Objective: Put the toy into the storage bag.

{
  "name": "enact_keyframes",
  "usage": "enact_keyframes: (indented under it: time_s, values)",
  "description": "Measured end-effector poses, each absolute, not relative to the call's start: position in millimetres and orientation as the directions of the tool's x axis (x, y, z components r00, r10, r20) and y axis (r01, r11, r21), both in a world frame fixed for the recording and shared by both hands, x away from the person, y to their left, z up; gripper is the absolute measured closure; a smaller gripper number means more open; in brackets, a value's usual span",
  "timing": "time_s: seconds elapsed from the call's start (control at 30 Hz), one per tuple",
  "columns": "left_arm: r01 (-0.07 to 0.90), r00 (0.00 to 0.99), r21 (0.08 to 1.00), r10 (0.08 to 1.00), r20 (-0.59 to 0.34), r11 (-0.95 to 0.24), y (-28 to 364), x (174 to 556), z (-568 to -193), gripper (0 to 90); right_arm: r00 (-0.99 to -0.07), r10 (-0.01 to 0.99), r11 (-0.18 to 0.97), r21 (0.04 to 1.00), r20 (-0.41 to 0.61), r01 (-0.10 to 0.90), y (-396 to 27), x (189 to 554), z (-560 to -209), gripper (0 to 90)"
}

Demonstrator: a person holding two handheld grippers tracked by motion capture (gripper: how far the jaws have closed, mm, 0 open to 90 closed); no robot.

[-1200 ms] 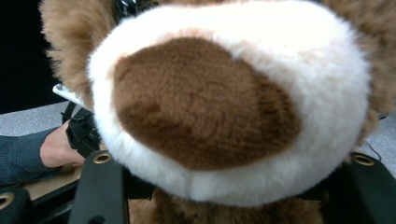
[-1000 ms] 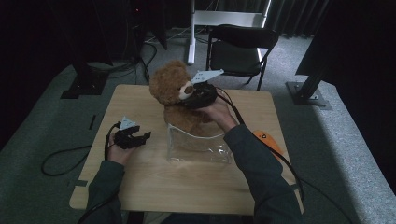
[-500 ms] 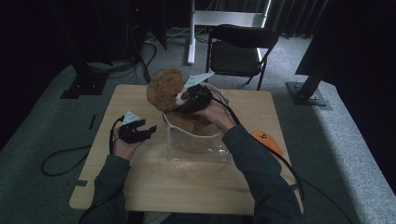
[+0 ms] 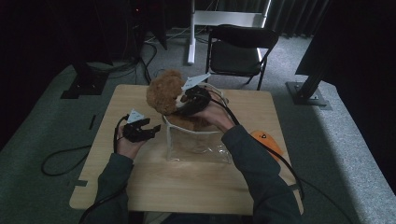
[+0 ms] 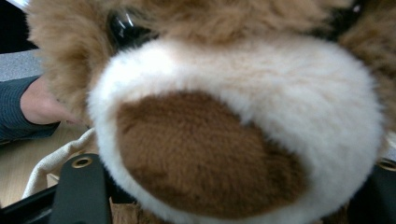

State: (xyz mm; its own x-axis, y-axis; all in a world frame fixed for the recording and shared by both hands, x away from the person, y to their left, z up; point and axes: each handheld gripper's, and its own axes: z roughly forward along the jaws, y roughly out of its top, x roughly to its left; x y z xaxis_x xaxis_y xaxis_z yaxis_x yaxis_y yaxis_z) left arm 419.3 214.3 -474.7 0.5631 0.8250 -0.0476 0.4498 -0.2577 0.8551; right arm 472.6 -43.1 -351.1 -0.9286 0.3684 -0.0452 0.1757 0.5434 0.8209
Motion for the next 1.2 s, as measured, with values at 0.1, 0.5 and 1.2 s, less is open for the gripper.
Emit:
enact_keyframes:
  time_s: [0.1, 0.5, 1.2]
  values:
    - [0.449, 0.567, 0.855, 0.822, -0.048, -0.260, 212.0, 420.1, -473.6, 38.0, -0.926, 0.376, 0.541, 0.820, -0.039, 0.185, -43.3, 473.1, -351.3, 24.0]
    - [0.440, 0.583, 0.856, 0.811, -0.044, -0.270, 202.5, 422.1, -471.6, 38.0, -0.920, 0.391, 0.513, 0.830, 0.001, 0.219, -45.0, 477.0, -351.6, 13.4]
    - [0.426, 0.598, 0.867, 0.799, -0.055, -0.259, 195.0, 422.3, -467.1, 38.3, -0.914, 0.406, 0.478, 0.852, 0.000, 0.212, -47.5, 476.4, -349.0, 10.9]
